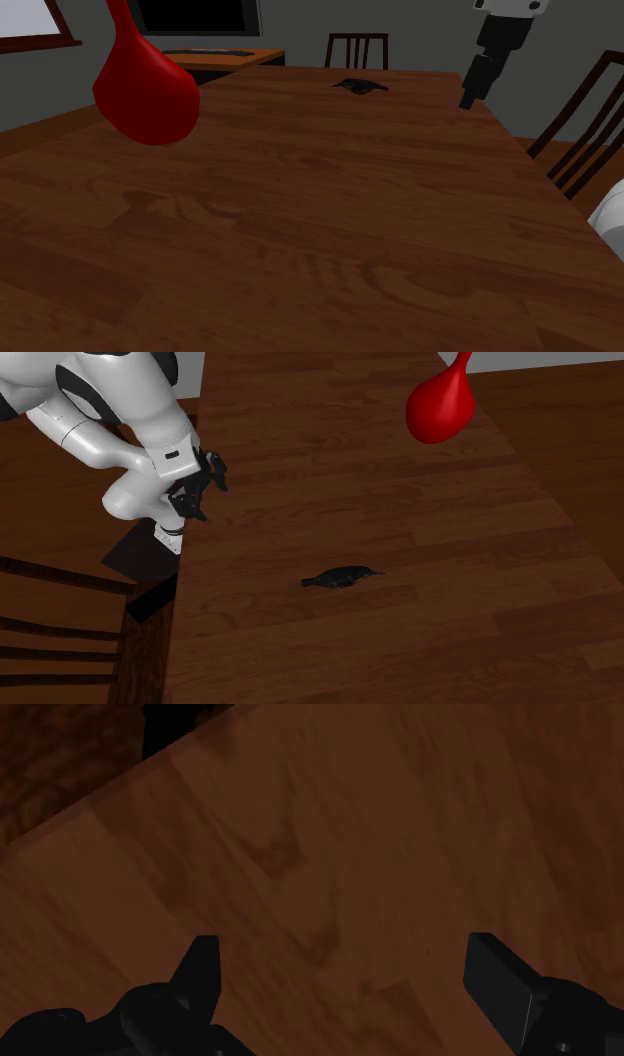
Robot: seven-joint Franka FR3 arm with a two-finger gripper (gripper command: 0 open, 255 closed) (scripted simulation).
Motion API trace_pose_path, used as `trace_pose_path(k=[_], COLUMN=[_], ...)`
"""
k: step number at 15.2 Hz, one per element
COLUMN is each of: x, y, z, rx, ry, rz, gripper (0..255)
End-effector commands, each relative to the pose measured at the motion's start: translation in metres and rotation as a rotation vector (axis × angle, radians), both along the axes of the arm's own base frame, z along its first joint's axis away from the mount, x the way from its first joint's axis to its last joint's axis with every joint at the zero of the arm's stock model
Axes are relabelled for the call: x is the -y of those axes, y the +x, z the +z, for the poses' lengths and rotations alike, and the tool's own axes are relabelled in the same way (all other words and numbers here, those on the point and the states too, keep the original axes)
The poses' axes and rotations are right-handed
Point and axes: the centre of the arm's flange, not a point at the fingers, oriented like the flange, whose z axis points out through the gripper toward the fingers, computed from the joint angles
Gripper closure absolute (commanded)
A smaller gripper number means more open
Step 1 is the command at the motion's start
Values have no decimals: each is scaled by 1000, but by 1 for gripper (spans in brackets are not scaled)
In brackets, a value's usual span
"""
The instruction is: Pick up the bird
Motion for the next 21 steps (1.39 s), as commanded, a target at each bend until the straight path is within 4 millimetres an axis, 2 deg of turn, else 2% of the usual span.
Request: trace_pose_path(k=[1, 11, 21], x=[0, 14, 16], y=[0, 126, 253], z=[0, -3, -3], rx=[0, 24, 49], ry=[0, -52, -104], rz=[0, 102, 203], gripper=[0, 0, 0])
